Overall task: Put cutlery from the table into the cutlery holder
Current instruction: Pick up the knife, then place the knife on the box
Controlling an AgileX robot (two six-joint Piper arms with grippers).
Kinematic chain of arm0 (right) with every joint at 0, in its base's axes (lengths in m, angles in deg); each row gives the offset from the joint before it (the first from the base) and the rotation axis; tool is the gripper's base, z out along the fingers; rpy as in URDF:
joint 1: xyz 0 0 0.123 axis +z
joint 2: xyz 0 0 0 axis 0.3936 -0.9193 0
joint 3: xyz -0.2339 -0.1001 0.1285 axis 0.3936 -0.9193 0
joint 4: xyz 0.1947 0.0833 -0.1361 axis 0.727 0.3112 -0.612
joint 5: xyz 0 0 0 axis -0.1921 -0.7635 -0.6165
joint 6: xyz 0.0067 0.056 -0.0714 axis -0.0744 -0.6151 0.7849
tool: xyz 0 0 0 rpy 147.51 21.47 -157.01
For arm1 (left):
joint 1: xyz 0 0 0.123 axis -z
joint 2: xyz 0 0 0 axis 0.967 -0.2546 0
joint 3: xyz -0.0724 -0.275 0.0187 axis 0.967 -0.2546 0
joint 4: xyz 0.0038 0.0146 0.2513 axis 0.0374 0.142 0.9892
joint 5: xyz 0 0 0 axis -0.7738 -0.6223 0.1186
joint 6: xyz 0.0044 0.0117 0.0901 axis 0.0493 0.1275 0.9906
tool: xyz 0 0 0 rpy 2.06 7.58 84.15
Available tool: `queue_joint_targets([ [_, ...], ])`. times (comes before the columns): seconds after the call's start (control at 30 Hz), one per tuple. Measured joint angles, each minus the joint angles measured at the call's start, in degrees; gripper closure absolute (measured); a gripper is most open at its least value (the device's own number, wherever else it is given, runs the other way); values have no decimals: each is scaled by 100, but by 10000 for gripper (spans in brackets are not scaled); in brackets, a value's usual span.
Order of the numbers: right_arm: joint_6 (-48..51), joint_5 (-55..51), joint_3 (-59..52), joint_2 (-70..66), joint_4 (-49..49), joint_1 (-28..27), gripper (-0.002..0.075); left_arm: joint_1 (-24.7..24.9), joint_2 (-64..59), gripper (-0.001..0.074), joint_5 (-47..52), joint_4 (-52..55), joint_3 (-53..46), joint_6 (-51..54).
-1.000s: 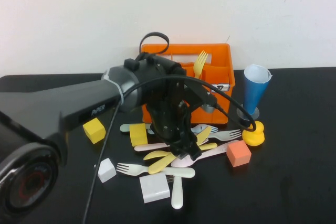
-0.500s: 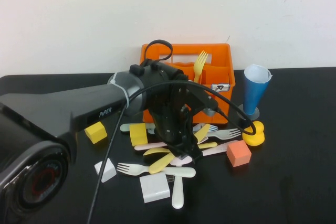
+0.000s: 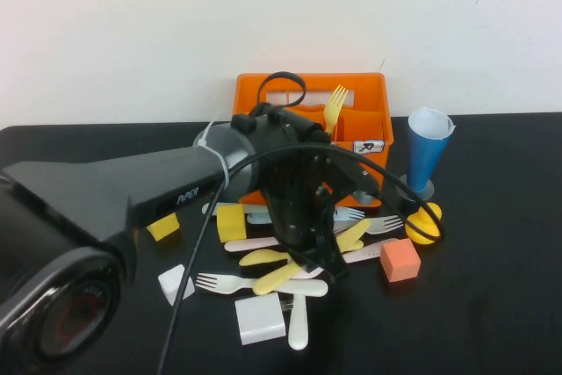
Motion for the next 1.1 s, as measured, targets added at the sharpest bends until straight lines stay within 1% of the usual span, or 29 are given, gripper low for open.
queue_joint_targets([
  [0.1, 0, 0, 0, 0, 0, 0, 729, 103, 314, 631, -204, 36, -126, -3],
  [0.17, 0, 0, 0, 0, 0, 0, 729, 169, 707, 631, -685, 74, -408, -75],
  [0.23, 0, 0, 0, 0, 0, 0, 729, 215, 1128, 631, -1406, 73, -874, -171],
  [0.3, 0, 0, 0, 0, 0, 0, 729, 228, 1611, 631, -2221, 73, -1419, -299],
  [0.37, 0, 0, 0, 0, 0, 0, 729, 228, 2065, 631, -3246, 73, -2103, -423],
  [0.57, 0, 0, 0, 0, 0, 0, 729, 228, 2925, 631, -6254, 73, -3792, -479],
  [0.67, 0, 0, 0, 0, 0, 0, 729, 218, 3059, 631, -7815, 73, -4373, -482],
  [0.77, 0, 0, 0, 0, 0, 0, 729, 144, 3056, 631, -8876, 90, -4691, -520],
  [0.9, 0, 0, 0, 0, 0, 0, 729, -83, 3056, 631, -9444, 100, -4753, -847],
  [1.1, 0, 0, 0, 0, 0, 0, 729, -532, 3056, 631, -9921, 9, -4753, -1286],
])
